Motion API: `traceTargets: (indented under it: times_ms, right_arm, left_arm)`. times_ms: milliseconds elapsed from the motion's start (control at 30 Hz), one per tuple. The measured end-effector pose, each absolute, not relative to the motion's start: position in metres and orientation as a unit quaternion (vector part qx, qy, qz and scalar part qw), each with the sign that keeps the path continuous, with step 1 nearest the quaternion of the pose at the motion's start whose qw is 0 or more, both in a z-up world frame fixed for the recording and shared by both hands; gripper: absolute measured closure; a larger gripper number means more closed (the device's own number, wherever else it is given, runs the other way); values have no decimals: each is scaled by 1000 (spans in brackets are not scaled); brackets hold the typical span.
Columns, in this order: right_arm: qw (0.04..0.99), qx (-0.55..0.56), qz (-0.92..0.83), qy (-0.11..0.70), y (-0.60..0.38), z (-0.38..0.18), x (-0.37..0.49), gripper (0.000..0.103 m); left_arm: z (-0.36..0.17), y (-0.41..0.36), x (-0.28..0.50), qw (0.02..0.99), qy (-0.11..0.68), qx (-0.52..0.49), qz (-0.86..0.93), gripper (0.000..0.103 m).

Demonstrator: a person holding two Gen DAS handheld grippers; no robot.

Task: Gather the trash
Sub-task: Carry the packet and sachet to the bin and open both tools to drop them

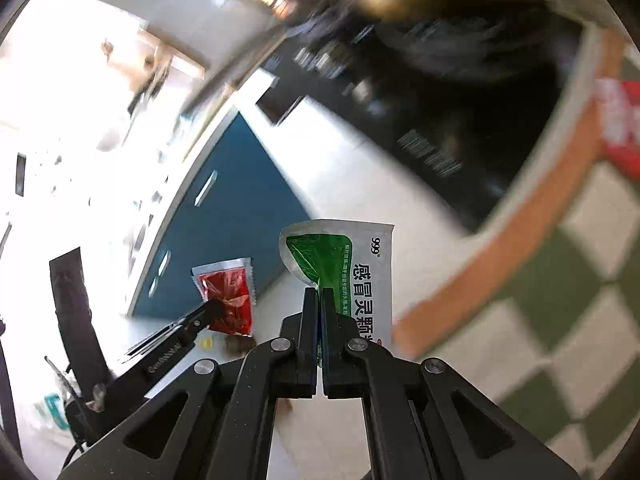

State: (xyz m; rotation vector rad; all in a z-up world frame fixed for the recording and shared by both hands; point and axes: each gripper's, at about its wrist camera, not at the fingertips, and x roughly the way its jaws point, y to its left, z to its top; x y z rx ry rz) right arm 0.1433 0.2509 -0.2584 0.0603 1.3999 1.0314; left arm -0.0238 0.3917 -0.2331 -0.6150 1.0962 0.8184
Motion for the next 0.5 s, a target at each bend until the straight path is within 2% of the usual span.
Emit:
traceTargets:
  times_ms: [133,233,367,500]
  right_arm:
    - [614,-22,467,637,318,-325,91,102]
    - [591,-50,469,654,361,-393,61,102]
    - [562,-72,464,680,412,-523,20,102]
    - [541,-77,456,702,444,-652,-5,102]
  left_arm:
    - [-288,440,-88,693,504,-324,400,99]
    - [-358,479,-128,659,511,-371,408,99]
    - [-493,527,-169,617,519,-444,391,99]
    - [-614,556,-187,587,530,-476,384,99]
